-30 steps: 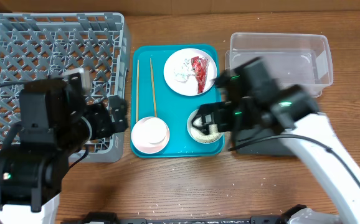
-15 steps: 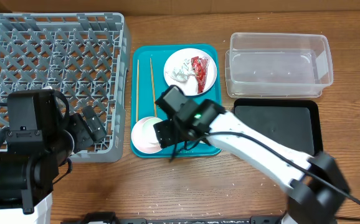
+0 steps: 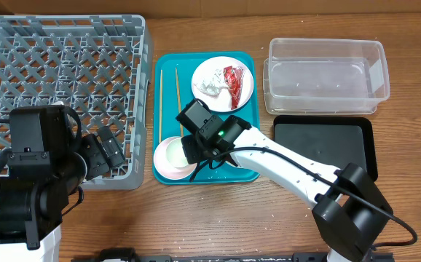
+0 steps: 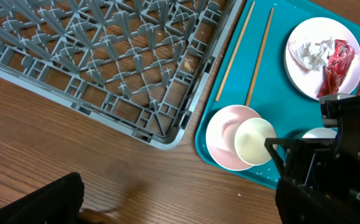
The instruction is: Sort waste into correct bins and load items into the dishwasher
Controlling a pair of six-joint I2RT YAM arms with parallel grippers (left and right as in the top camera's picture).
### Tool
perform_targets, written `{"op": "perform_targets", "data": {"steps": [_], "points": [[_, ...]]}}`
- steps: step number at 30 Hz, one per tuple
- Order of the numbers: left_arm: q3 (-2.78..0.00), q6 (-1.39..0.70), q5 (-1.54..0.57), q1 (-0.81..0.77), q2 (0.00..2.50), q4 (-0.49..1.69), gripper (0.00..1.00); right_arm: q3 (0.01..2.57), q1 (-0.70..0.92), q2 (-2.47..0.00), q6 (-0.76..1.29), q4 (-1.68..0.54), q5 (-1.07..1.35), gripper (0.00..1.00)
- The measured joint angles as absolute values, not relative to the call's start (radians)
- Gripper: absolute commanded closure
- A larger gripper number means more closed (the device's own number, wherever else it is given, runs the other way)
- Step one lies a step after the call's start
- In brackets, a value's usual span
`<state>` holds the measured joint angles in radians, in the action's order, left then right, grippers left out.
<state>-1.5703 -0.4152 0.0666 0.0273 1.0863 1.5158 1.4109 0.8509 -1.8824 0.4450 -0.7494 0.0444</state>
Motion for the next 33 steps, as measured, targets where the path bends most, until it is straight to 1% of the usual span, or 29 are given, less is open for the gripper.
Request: {"op": "perform_targets", "data": {"steps": [6, 7, 9, 10, 17, 22, 23, 24, 27, 28, 31, 33], "points": [[-1.57, -0.415, 0.069, 0.027, 1.09, 1.512, 0.0, 1.385, 0.851, -1.882, 0.443, -0.749, 0.045, 0.8], [-1.571, -0.415, 0.069, 0.027, 1.09, 1.51, 0.0, 1.385, 0.851, -1.882, 0.442, -0.746, 0.047, 0.84], [-1.57, -0.415, 0.069, 0.027, 1.09, 1.505, 0.0, 1.385, 0.85, -1.882, 0.447, -0.734, 0.053, 0.85], [-1.57, -0.414, 0.069, 0.027, 1.09, 1.501, 0.0, 1.385, 0.851, -1.882, 0.444, -0.731, 0.057, 0.96], [-1.571, -0.393, 0.054, 0.028, 1.094, 1.464, 0.01, 1.386, 0.848, -1.882, 0.444, -0.757, 0.081, 0.96], [-1.562, -0.315, -0.061, 0.028, 1.119, 1.362, 0.0, 1.413, 0.787, -1.858, 0.435, -0.805, 0.155, 0.96], [-1.559, -0.299, -0.094, 0.028, 1.127, 1.342, 0.0, 1.421, 0.763, -1.835, 0.428, -0.805, 0.181, 0.96], [-1.554, -0.274, -0.142, 0.028, 1.14, 1.32, 0.02, 1.429, 0.733, -1.801, 0.42, -0.804, 0.202, 0.96], [-1.541, -0.209, -0.295, 0.029, 1.186, 1.279, 0.17, 1.444, 0.654, -1.692, 0.405, -0.813, 0.259, 0.96], [-1.536, -0.193, -0.356, 0.029, 1.208, 1.268, 0.19, 1.45, 0.625, -1.651, 0.395, -0.82, 0.282, 0.96], [-1.524, -0.144, -0.536, 0.029, 1.28, 1.248, 0.18, 1.464, 0.525, -1.525, 0.332, -0.849, 0.416, 0.96], [-1.52, -0.108, -0.678, 0.029, 1.328, 1.224, 0.12, 1.467, 0.463, -1.459, 0.271, -0.865, 0.54, 0.96]]}}
